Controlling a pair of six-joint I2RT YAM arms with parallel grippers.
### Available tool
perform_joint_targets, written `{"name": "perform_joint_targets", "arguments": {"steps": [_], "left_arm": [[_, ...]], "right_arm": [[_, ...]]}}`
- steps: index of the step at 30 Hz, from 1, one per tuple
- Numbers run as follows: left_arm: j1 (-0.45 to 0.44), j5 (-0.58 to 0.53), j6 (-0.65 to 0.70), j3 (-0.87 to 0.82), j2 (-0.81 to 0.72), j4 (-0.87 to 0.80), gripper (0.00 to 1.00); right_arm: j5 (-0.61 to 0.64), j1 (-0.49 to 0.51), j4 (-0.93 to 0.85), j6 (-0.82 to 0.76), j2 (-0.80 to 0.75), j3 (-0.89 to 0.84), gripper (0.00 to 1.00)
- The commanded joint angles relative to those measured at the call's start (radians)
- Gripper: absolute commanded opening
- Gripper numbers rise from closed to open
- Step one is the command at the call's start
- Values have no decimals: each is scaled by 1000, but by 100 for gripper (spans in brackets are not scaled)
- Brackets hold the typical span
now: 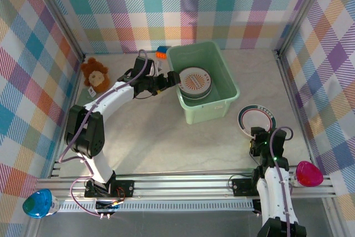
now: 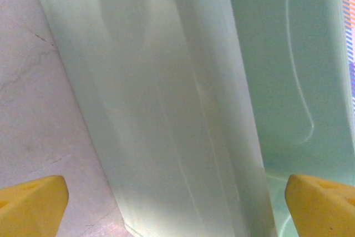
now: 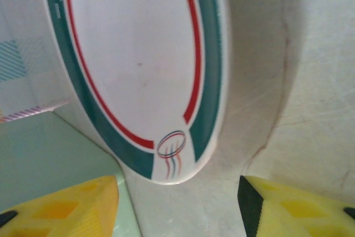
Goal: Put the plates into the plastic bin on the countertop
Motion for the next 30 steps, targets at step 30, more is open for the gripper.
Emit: {"name": "perform_joint_targets", "arguments": {"steps": [30], "left_arm": [[9,25,-28,55,69,15,100]], "right_arm": [[188,6,302,-77,243,43,54]]}}
